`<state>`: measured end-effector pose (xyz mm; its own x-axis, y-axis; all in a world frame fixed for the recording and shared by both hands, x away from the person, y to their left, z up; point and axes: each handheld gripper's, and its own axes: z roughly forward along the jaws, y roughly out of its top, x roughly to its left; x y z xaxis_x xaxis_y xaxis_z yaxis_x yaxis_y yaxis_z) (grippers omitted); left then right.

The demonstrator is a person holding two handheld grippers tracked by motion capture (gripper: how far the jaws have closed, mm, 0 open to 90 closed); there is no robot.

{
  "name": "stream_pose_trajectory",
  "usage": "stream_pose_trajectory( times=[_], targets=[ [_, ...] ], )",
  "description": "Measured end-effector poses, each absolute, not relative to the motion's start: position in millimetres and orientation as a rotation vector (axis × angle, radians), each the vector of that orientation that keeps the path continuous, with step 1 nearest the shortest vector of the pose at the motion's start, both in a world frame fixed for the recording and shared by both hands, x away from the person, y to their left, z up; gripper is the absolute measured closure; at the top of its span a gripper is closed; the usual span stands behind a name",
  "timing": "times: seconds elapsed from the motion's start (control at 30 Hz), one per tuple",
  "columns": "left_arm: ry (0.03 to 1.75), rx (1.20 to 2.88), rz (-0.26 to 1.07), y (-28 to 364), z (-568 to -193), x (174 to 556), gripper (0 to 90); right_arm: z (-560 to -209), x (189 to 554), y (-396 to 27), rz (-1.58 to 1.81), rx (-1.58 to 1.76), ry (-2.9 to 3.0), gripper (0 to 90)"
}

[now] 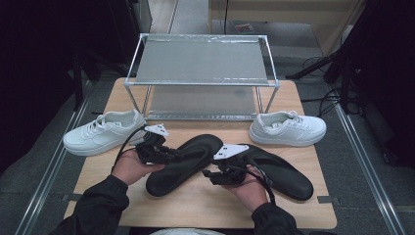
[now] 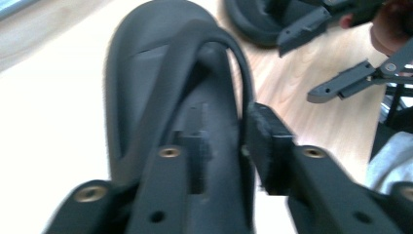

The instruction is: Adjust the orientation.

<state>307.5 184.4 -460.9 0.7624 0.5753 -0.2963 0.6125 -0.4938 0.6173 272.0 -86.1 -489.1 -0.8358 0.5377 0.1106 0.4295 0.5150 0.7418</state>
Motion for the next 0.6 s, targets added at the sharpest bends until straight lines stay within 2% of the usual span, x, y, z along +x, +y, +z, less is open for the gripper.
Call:
stream_pose_trajectory(
  times=[0.2,0.27,0.33,0.37,0.4,0.43,0.6],
  targets=[
    [0.928,2.220,-0.039,202,-464,313,81.9,-493,271,-78,1.236,0.846,2.611,56.4],
    [0.946,2.229,-0.018,210,-468,314,85.0,-494,271,-74,1.244,0.833,2.621,67.7],
    [0.953,2.228,-0.013,213,-470,315,87.3,-494,270,-72,1.238,0.829,2.623,71.0],
    [0.965,2.239,-0.009,217,-475,317,87.7,-495,269,-69,1.230,0.820,2.638,80.7],
    [0.965,2.239,-0.009,217,-475,317,87.6,-495,269,-69,1.230,0.820,2.638,80.7],
    [0.995,2.227,-0.041,221,-481,320,87.6,-496,267,-65,1.218,0.819,2.651,87.3],
    [1.007,2.244,-0.036,225,-490,320,88.0,-497,266,-55,1.206,0.791,2.673,90.0]
  ],
)
